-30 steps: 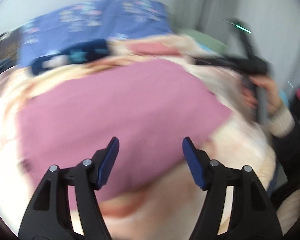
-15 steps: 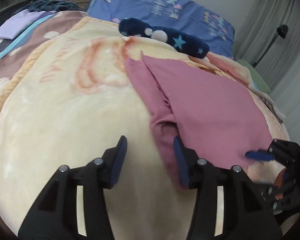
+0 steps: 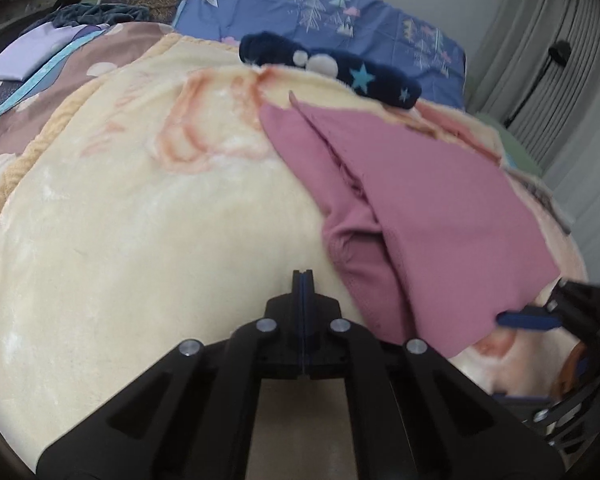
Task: Fold small clothes
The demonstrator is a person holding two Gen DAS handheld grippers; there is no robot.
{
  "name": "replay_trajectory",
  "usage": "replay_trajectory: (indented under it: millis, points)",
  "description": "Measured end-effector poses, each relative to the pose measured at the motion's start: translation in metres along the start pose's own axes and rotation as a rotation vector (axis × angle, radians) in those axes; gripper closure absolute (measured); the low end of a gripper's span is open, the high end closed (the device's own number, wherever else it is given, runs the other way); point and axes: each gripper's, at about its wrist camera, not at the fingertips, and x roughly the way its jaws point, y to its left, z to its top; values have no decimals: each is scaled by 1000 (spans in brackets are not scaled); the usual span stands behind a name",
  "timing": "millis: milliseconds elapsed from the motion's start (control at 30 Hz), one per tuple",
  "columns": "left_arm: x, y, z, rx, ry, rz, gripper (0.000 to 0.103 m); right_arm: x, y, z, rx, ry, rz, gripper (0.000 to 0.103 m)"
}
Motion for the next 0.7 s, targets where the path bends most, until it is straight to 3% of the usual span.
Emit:
replay_trajectory:
  millis: [67, 133, 167, 200, 300, 333, 367, 400, 433, 467, 533, 567, 633, 700]
  points:
    - [-9, 3, 7, -11, -27, -51, 98, 5, 10, 3, -44, 0, -48, 47]
    - [-9, 5, 16, -15, -26, -61, 75, 13, 18, 10, -85, -4, -97, 47]
    - [-6, 7, 21, -25, -23, -71, 57, 16, 20, 12, -94, -3, -109, 47]
    - [-1, 10, 29, -45, -17, -93, 49, 20, 23, 16, -108, -3, -130, 47]
    - [34, 25, 54, -169, 53, -222, 35, 36, 36, 29, -166, -15, -206, 47]
    - [47, 27, 61, -198, 75, -251, 35, 40, 37, 33, -179, -21, -223, 47]
    - [59, 29, 69, -218, 88, -261, 35, 47, 42, 37, -203, -31, -255, 50]
    - [72, 31, 79, -239, 93, -256, 45, 52, 46, 40, -223, -37, -279, 82]
    - [80, 32, 86, -255, 89, -256, 66, 56, 47, 42, -234, -34, -285, 99]
    - [86, 34, 93, -281, 90, -281, 98, 57, 47, 44, -221, -33, -289, 100]
    - [78, 35, 107, -322, 20, -366, 99, 40, 50, 46, -196, -97, -281, 100]
    - [70, 30, 111, -297, -19, -376, 99, 26, 55, 46, -214, -132, -323, 100]
    - [68, 25, 111, -247, -39, -342, 98, 19, 56, 45, -236, -143, -339, 100]
    - [83, 30, 103, -244, 6, -268, 98, 26, 53, 41, -224, -102, -282, 102]
